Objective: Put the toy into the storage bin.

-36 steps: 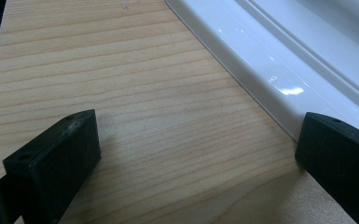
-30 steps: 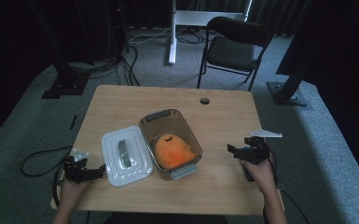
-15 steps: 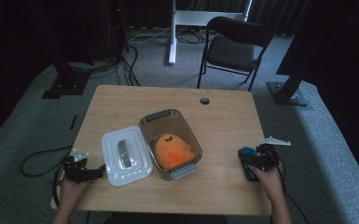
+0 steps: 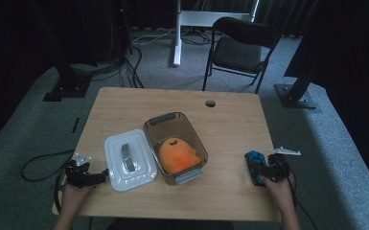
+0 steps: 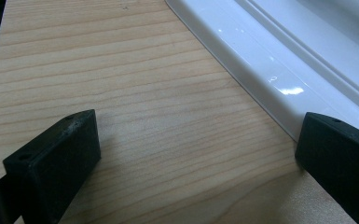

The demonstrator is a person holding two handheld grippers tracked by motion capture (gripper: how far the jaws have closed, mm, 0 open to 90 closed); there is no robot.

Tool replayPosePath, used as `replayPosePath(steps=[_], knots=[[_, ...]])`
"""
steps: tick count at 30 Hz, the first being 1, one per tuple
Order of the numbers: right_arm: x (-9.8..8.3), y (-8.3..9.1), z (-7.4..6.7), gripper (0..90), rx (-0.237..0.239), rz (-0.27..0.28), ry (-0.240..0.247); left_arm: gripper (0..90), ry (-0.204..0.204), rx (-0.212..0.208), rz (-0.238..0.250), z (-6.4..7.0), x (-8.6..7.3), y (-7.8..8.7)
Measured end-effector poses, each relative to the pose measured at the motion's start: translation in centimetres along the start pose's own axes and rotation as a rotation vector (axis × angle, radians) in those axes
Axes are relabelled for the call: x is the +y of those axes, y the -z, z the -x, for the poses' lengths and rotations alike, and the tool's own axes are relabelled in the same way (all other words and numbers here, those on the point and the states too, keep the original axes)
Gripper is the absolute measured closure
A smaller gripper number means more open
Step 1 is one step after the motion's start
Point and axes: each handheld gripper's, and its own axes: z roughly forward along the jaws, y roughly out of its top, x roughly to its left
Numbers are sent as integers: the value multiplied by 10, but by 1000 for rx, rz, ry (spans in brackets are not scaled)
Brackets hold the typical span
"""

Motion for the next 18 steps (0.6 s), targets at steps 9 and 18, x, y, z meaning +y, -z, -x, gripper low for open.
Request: replayPosePath(steps=[9, 18], knots=[[-8, -4, 0, 108, -10, -27, 5, 2, 0, 0, 0, 0, 0, 0], [-12, -12, -2, 116, -48, -61, 24, 3, -1, -2, 2, 0, 0, 0]])
